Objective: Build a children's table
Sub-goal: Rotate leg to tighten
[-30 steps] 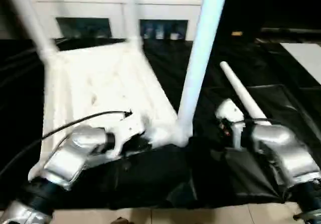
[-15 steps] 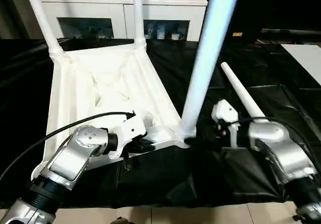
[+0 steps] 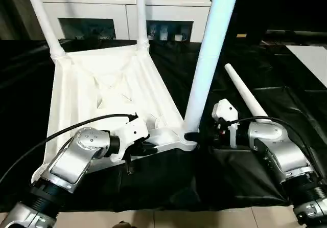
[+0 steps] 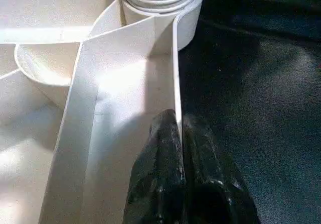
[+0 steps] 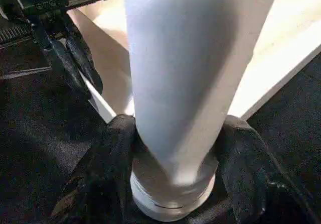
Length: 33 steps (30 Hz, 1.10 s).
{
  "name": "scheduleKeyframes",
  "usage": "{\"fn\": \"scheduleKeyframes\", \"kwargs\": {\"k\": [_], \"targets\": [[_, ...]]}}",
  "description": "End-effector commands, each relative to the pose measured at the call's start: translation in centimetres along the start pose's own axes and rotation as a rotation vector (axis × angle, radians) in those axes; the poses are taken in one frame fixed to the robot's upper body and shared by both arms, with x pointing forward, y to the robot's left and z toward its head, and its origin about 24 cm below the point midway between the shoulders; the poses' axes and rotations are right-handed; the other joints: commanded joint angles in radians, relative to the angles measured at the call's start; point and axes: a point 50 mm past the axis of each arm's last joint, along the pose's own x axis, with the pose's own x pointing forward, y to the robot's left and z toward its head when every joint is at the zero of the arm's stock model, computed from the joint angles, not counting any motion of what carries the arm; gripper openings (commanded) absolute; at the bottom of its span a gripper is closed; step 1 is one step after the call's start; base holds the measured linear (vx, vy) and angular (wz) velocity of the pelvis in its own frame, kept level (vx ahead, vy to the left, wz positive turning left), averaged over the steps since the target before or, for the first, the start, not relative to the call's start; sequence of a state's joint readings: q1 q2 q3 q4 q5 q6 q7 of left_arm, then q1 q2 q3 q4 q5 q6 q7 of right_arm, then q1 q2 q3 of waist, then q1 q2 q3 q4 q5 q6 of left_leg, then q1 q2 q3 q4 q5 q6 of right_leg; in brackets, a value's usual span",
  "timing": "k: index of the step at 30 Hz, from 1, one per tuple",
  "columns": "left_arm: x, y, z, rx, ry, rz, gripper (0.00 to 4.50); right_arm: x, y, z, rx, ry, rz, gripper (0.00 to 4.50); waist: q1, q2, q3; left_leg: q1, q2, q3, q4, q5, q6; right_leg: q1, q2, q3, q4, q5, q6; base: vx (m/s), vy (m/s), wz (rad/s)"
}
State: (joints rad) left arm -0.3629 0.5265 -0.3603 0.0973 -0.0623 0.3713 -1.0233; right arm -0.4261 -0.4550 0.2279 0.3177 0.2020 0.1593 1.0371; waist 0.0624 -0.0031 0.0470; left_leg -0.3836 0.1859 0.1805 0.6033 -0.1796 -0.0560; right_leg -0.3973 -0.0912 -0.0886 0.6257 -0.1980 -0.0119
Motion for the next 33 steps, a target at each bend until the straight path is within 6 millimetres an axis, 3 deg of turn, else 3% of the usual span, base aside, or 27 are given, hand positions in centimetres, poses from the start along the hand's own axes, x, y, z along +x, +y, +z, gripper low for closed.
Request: {"fn": "scheduleKeyframes", "kwargs": {"k": [1,6,10,13,15,16,17,19,20,21,22,23,24,25,26,27,28,29,30,31,32,33], "targets": [[0.2,-0.2,0.4,0.029,-0.006,-0.028,0.00,0.2,0.3,-0.9,0.010,0.049,0.024,2.08,0.000,-0.004,-0.061,0.016,0.047,-0.015,-0.073,-0.203,0.041,0.048,-0.058,0.057,-0.076,-0.171,-0.216,0.000,0.000,0.00],[0.3,-0.4,0.2,0.019,-0.001,-0.033,0.00,0.3,0.6,-1.7,0.043,0.064,0.007,2.06,0.000,-0.003,-0.061,0.017,0.047,-0.015,-0.072,-0.194,0.044,0.048,-0.058,0.057,-0.075,-0.158,-0.220,0.000,0.000,0.00],[0.7,-0.5,0.2,0.004,-0.009,-0.020,0.00,0.6,0.4,-3.1,0.103,0.110,-0.081,2.05,-0.003,-0.001,-0.056,0.019,0.046,-0.015,-0.077,-0.230,0.031,0.044,-0.057,0.056,-0.081,-0.208,-0.213,0.000,0.000,0.00],[1.9,-0.1,0.9,-0.064,-0.036,0.075,0.00,1.4,-0.1,-4.8,0.244,0.137,-0.295,2.05,-0.017,0.000,-0.037,0.034,0.045,-0.022,-0.087,-0.402,-0.025,0.031,-0.059,0.052,-0.106,-0.452,-0.158,0.000,0.000,0.00],[3.0,0.5,1.6,-0.128,-0.053,0.172,0.00,2.2,-0.3,-5.4,0.353,0.136,-0.417,2.04,-0.029,-0.001,-0.034,0.046,0.039,-0.032,-0.084,-0.481,-0.056,0.027,-0.064,0.043,-0.125,-0.603,-0.106,0.000,0.000,0.00],[3.6,0.8,1.9,-0.164,-0.061,0.217,0.00,2.5,-0.5,-5.7,0.396,0.144,-0.488,2.04,-0.033,-0.002,-0.036,0.047,0.038,-0.037,-0.084,-0.496,-0.061,0.028,-0.066,0.037,-0.131,-0.635,-0.089,0.000,0.000,0.00],[4.2,1.1,2.3,-0.206,-0.070,0.260,0.00,2.9,-0.6,-6.0,0.441,0.151,-0.550,2.04,-0.044,0.004,-0.038,0.047,0.039,-0.046,-0.086,-0.530,-0.071,0.033,-0.066,0.026,-0.139,-0.655,-0.056,0.000,0.000,0.00],[5.3,1.4,3.0,-0.280,-0.085,0.330,0.00,3.7,-0.7,-6.3,0.503,0.175,-0.659,2.03,-0.057,0.005,-0.034,0.044,0.038,-0.057,-0.094,-0.582,-0.074,0.040,-0.063,0.004,-0.151,-0.657,-0.033,0.000,0.000,0.00],[5.5,1.5,3.1,-0.291,-0.086,0.339,0.00,3.8,-0.8,-6.4,0.512,0.179,-0.678,2.03,-0.061,0.011,-0.036,0.051,0.038,-0.059,-0.091,-0.608,-0.075,0.040,-0.062,-0.002,-0.155,-0.654,-0.030,0.000,0.000,0.00],[6.4,1.8,3.8,-0.322,-0.097,0.398,0.00,4.7,-0.8,-6.3,0.576,0.174,-0.754,2.03,-0.072,0.023,-0.035,0.070,0.038,-0.063,-0.090,-0.666,-0.075,0.031,-0.060,-0.017,-0.167,-0.624,-0.036,-0.057,0.047,-0.07],[6.5,1.8,3.8,-0.325,-0.098,0.402,0.00,4.8,-0.9,-6.3,0.582,0.172,-0.760,2.01,-0.081,0.022,-0.033,0.071,0.042,-0.068,-0.095,-0.692,-0.076,0.037,-0.056,-0.026,-0.168,-0.593,-0.036,-0.050,0.051,-0.06],[7.2,2.0,4.3,-0.347,-0.106,0.439,0.00,5.6,-0.9,-6.1,0.639,0.155,-0.814,2.01,-0.085,0.025,-0.033,0.057,0.049,-0.077,-0.110,-0.737,-0.076,0.056,-0.052,-0.032,-0.156,-0.538,-0.035,-0.050,0.051,-0.06],[7.8,2.2,4.8,-0.359,-0.110,0.469,0.00,6.7,-0.8,-5.7,0.698,0.135,-0.840,2.01,-0.081,0.035,-0.030,0.054,0.057,-0.077,-0.131,-0.784,-0.086,0.062,-0.050,-0.020,-0.131,-0.479,-0.056,0.000,0.000,0.00],[8.3,2.3,5.2,-0.358,-0.109,0.506,0.00,7.7,-0.9,-4.9,0.713,0.116,-0.861,2.01,-0.084,0.031,-0.028,0.059,0.056,-0.073,-0.134,-0.809,-0.088,0.056,-0.045,-0.021,-0.132,-0.482,-0.058,0.000,0.000,0.00],[8.6,2.5,5.5,-0.354,-0.106,0.526,0.00,8.2,-0.9,-4.4,0.712,0.105,-0.870,2.01,-0.087,0.028,-0.027,0.076,0.047,-0.066,-0.128,-0.828,-0.092,0.042,-0.043,-0.027,-0.144,-0.510,-0.057,0.000,0.000,0.00],[8.5,2.6,5.5,-0.337,-0.097,0.535,0.00,8.8,-1.1,-3.6,0.688,0.089,-0.856,2.00,-0.092,0.032,-0.022,0.080,0.043,-0.062,-0.128,-0.846,-0.089,0.040,-0.038,-0.043,-0.152,-0.541,-0.043,-0.053,0.011,0.07],[8.4,2.7,5.6,-0.314,-0.085,0.544,0.00,9.4,-1.2,-2.6,0.655,0.069,-0.836,2.00,-0.088,0.030,-0.024,0.047,0.055,-0.060,-0.160,-0.868,-0.089,0.070,-0.032,-0.036,-0.107,-0.511,-0.042,-0.055,-0.002,0.00],[8.3,2.7,5.5,-0.306,-0.079,0.537,0.00,9.7,-1.3,-2.0,0.616,0.057,-0.817,2.00,-0.060,0.033,-0.022,-0.018,0.077,-0.045,-0.229,-0.906,-0.096,0.124,-0.016,-0.003,0.028,-0.366,-0.056,-0.055,-0.002,0.00],[8.3,2.7,5.5,-0.306,-0.079,0.537,0.00,9.7,-1.3,-2.0,0.616,0.057,-0.817,2.00,-0.033,0.033,-0.030,-0.011,0.073,-0.022,-0.239,-0.895,-0.092,0.115,-0.010,0.014,0.058,-0.314,-0.055,-0.070,-0.045,0.06],[8.1,2.7,5.4,-0.307,-0.077,0.535,0.00,9.8,-1.4,-1.5,0.583,0.048,-0.800,2.00,-0.033,-0.039,-0.036,0.096,0.017,-0.007,-0.102,-0.668,-0.061,-0.024,-0.063,0.070,-0.113,-0.648,-0.028,0.038,-0.116,0.15],[7.8,2.7,5.0,-0.280,-0.060,0.530,0.00,9.8,-1.6,-1.0,0.568,0.010,-0.779,2.00,-0.028,-0.049,-0.038,0.099,-0.008,-0.025,0.036,-0.349,0.004,-0.037,-0.148,0.092,-0.198,-0.957,-0.004,0.038,-0.116,0.15],[7.7,2.8,4.9,-0.273,-0.055,0.529,0.00,9.8,-1.6,-0.8,0.565,0.001,-0.774,2.56,-0.023,-0.045,-0.039,0.032,0.007,-0.045,0.006,-0.235,0.026,0.030,-0.165,0.113,-0.171,-0.917,-0.005,0.131,-0.094,-0.18]]}}
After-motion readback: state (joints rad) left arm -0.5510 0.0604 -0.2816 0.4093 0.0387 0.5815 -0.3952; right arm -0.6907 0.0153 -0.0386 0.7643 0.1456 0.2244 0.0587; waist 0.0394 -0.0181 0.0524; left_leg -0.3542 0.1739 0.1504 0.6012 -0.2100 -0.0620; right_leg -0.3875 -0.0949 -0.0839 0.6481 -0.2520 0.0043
